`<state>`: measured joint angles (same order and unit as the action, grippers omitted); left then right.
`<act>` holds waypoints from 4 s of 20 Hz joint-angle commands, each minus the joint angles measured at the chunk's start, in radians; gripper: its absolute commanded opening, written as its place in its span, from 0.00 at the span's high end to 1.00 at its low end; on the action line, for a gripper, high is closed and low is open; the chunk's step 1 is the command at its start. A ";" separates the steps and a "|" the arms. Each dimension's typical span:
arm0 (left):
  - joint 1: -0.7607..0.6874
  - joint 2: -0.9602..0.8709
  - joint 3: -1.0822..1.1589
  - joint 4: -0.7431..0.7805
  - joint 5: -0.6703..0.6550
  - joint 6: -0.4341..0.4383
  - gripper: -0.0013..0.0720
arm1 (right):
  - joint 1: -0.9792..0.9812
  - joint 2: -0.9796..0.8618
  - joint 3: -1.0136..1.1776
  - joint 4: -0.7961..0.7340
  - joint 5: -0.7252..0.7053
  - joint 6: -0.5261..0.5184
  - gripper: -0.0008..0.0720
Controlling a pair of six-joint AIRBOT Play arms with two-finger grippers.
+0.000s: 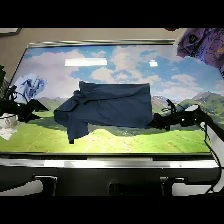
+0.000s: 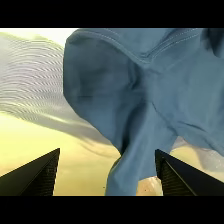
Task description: Fold the clothes and pants, and hang the long-sleeved shirts on hangers.
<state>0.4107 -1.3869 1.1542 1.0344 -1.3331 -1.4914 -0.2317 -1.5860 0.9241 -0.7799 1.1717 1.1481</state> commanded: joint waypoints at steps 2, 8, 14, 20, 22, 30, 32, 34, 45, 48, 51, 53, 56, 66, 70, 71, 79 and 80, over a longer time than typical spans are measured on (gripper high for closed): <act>0.042 0.002 -0.128 -0.026 0.123 0.060 0.02 | 0.005 0.051 0.001 0.032 0.007 0.020 0.95; 0.086 -0.016 -0.304 -0.282 0.379 0.277 0.02 | 0.005 0.122 0.001 0.034 0.036 0.028 0.95; 0.061 -0.101 -0.303 -0.396 0.392 0.419 0.02 | 0.005 0.139 0.002 0.037 0.073 0.048 0.95; 0.061 -0.116 -0.303 -0.396 0.384 0.430 0.02 | 0.005 0.157 0.001 0.040 0.065 0.051 0.95; 0.054 -0.139 -0.303 -0.396 0.358 0.430 0.02 | 0.005 0.167 0.002 0.040 0.059 0.053 0.95; 0.019 -0.182 -0.303 -0.397 0.291 0.428 0.14 | 0.005 0.179 0.002 0.039 0.053 0.053 0.95; 0.020 -0.182 -0.303 -0.397 0.303 0.428 0.35 | 0.005 0.179 0.002 0.039 0.055 0.053 0.95; 0.020 -0.182 -0.303 -0.399 0.320 0.425 0.58 | 0.005 0.179 0.002 0.039 0.062 0.053 0.95; -0.074 -0.130 0.033 -0.406 0.243 0.425 0.96 | 0.062 0.273 0.224 -0.037 0.106 0.080 0.95; -0.158 -0.108 0.312 -0.392 0.233 0.380 0.97 | 0.157 0.273 0.470 -0.203 0.082 0.206 0.95; -0.223 -0.107 0.672 -0.267 0.232 0.257 0.97 | 0.188 0.273 0.765 -0.309 0.012 0.293 0.95; -0.253 -0.101 0.933 -0.146 0.224 0.165 0.97 | 0.187 0.273 0.973 -0.352 0.005 0.333 0.95; -0.264 0.034 1.074 0.014 0.285 0.077 0.97 | 0.187 0.314 1.253 -0.396 -0.001 0.365 0.95; -0.264 0.719 0.734 0.497 0.288 -0.117 0.97 | 0.187 0.809 1.207 -0.602 0.018 0.602 0.95; -0.264 0.708 0.734 0.502 0.211 -0.171 0.97 | 0.187 0.772 1.207 -0.600 0.117 0.619 0.95; -0.264 0.677 0.734 0.486 0.175 -0.167 0.96 | 0.187 0.742 1.207 -0.592 0.151 0.622 0.95; -0.265 0.162 0.734 0.228 -0.002 0.023 0.96 | 0.187 0.314 1.180 -0.580 0.338 0.647 0.95; -0.269 0.084 0.734 0.203 0.006 0.031 0.96 | 0.187 0.256 1.156 -0.581 0.326 0.634 0.95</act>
<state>0.1452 -1.1084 1.8881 1.3289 -1.2888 -1.5120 -0.0460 -1.1755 2.1113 -1.3624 1.4696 1.7905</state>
